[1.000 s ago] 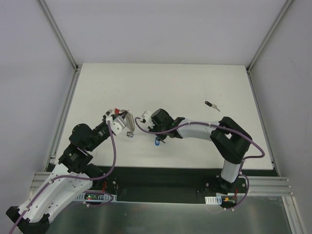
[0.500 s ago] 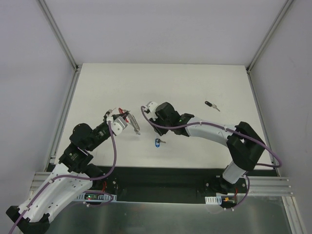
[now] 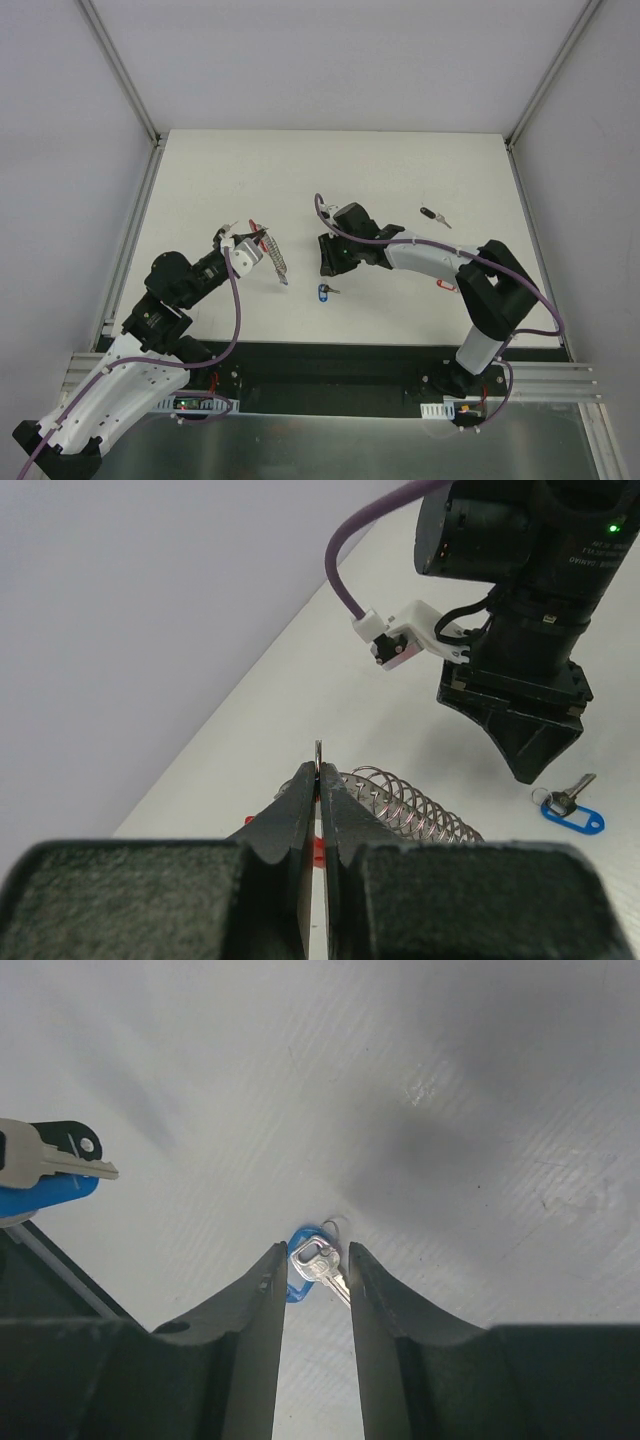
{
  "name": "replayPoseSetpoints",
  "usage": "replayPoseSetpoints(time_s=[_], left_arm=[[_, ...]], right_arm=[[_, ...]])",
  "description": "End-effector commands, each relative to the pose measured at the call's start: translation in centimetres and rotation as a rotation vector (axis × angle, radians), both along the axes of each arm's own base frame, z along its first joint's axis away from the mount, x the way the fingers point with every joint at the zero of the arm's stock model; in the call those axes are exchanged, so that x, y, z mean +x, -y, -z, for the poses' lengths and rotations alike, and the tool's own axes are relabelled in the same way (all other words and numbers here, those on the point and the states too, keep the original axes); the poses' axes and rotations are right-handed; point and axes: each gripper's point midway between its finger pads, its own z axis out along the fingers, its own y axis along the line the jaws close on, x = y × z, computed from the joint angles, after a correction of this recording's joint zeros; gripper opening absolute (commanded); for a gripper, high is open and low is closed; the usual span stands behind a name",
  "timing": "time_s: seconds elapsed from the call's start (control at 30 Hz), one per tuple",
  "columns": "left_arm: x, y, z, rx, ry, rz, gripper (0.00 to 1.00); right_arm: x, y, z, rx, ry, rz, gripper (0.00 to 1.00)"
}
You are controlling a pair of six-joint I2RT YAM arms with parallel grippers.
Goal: Put the keys on the keyring
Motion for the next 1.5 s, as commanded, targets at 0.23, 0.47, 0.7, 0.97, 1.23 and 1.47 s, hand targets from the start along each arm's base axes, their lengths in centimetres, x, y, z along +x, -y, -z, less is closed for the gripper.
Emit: replayPoseSetpoints(time_s=[0.23, 0.47, 0.7, 0.97, 1.23, 1.47], left_arm=[[-0.2, 0.2, -2.0, -0.043, 0.058, 0.021, 0.0], [0.0, 0.3, -1.7, -0.039, 0.049, 0.022, 0.0], [0.1, 0.5, -1.4, -0.032, 0.041, 0.025, 0.0], [0.2, 0.7, -1.1, -0.029, 0.026, 0.033, 0.0], [0.2, 0.8, -1.0, -0.027, 0.02, 0.036, 0.0], [0.1, 0.9, -1.0, -0.028, 0.021, 0.044, 0.0]], right_arm=[[-1.2, -0.4, 2.4, -0.001, -0.231, 0.027, 0.31], [-1.0, -0.6, 3.2, 0.009, -0.251, 0.026, 0.31], [-0.6, -0.4, 3.8, 0.018, -0.267, 0.044, 0.3], [-0.6, -0.7, 3.8, 0.033, -0.279, 0.033, 0.26], [-0.7, -0.8, 4.0, 0.036, -0.292, 0.028, 0.24], [-0.7, -0.5, 3.8, 0.037, -0.279, 0.036, 0.11]])
